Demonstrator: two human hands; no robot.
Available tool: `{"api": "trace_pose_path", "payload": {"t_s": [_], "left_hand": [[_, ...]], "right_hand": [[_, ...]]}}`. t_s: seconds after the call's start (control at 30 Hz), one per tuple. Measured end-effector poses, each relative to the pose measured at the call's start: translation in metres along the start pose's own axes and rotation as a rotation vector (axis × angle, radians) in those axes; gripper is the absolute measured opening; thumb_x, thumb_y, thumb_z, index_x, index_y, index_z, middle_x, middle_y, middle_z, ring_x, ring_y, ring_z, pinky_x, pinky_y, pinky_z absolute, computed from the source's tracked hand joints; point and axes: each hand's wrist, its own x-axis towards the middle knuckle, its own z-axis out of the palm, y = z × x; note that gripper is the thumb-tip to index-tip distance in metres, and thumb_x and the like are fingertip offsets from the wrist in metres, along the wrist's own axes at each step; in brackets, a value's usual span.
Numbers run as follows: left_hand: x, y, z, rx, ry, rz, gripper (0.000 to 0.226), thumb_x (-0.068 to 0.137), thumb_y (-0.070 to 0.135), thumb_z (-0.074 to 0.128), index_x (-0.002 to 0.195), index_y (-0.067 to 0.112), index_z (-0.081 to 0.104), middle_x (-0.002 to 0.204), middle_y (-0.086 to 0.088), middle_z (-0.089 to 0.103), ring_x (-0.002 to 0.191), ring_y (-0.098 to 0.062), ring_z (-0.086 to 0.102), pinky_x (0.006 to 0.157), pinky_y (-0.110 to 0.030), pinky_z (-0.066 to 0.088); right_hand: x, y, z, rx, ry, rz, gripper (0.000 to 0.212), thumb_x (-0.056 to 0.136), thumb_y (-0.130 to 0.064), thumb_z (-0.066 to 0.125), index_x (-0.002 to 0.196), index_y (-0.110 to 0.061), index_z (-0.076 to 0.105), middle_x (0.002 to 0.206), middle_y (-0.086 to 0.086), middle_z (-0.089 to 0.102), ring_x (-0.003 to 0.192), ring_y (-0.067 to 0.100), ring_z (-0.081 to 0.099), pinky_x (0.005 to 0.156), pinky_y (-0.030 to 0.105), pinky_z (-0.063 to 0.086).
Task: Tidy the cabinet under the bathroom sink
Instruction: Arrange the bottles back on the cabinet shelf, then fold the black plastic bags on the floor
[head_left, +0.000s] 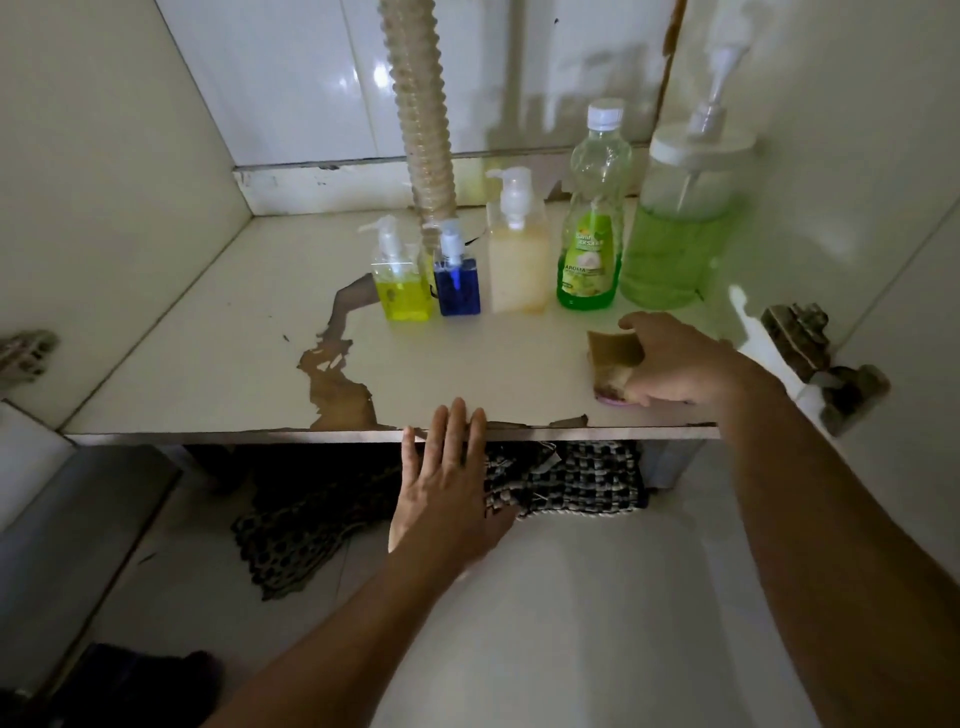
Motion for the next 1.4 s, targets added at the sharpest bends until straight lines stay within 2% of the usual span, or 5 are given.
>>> {"api": "trace_pose_path", "payload": {"t_s": [0.23, 0.37, 0.53, 0.77, 1.4], "left_hand": [[0.005, -0.015, -0.055, -0.066, -0.332, 0.097, 0.093, 0.089, 0.055, 0.05, 0.152, 0.019, -0.009, 0.16, -0.004, -0.016, 0.148, -0.021, -0.012, 0.12, -0.042, -0.003], [-0.01, -0.026, -0.067, -0.192, -0.18, 0.08, 0.072, 0.095, 0.037, 0.048, 0.153, 0.019, 0.009, 0.161, -0.005, 0.008, 0.148, -0.021, 0.008, 0.121, -0.041, 0.009], [-0.085, -0.08, -0.049, -0.38, -0.159, -0.12, 0.047, 0.093, 0.031, 0.049, 0.138, 0.018, 0.045, 0.137, -0.003, 0.047, 0.123, -0.026, 0.05, 0.1, -0.041, 0.044], [-0.133, -0.128, -0.016, -0.236, -0.481, -0.103, 0.039, 0.095, 0.029, 0.048, 0.129, 0.01, 0.051, 0.129, -0.01, 0.053, 0.113, -0.028, 0.054, 0.088, -0.034, 0.047], [-0.154, -0.063, -0.026, 0.034, -0.494, -0.014, 0.034, 0.087, 0.008, 0.055, 0.12, 0.011, 0.058, 0.121, -0.008, 0.06, 0.111, -0.029, 0.06, 0.084, -0.038, 0.049]], "right_hand": [[-0.024, -0.082, 0.031, 0.354, 0.371, -0.077, 0.044, 0.084, -0.015, 0.059, 0.128, -0.015, 0.049, 0.138, 0.005, 0.044, 0.127, 0.023, 0.042, 0.109, 0.04, 0.029], [-0.041, -0.1, 0.066, 0.287, 0.501, -0.363, 0.029, 0.083, -0.008, 0.057, 0.113, -0.009, 0.059, 0.122, 0.008, 0.055, 0.11, 0.023, 0.054, 0.1, 0.038, 0.04], [-0.075, -0.106, 0.1, 0.002, 0.241, -0.564, 0.025, 0.082, -0.003, 0.054, 0.105, -0.01, 0.061, 0.107, 0.008, 0.062, 0.094, 0.026, 0.06, 0.082, 0.038, 0.05], [-0.155, -0.125, 0.146, -0.65, -0.55, -0.262, 0.04, 0.093, -0.028, 0.054, 0.124, -0.004, 0.058, 0.123, 0.012, 0.061, 0.112, 0.027, 0.057, 0.091, 0.03, 0.046], [-0.221, -0.083, 0.218, -0.245, -0.611, -0.119, 0.038, 0.082, -0.03, 0.062, 0.112, -0.007, 0.064, 0.107, 0.009, 0.07, 0.091, 0.024, 0.064, 0.069, 0.025, 0.045]]}}
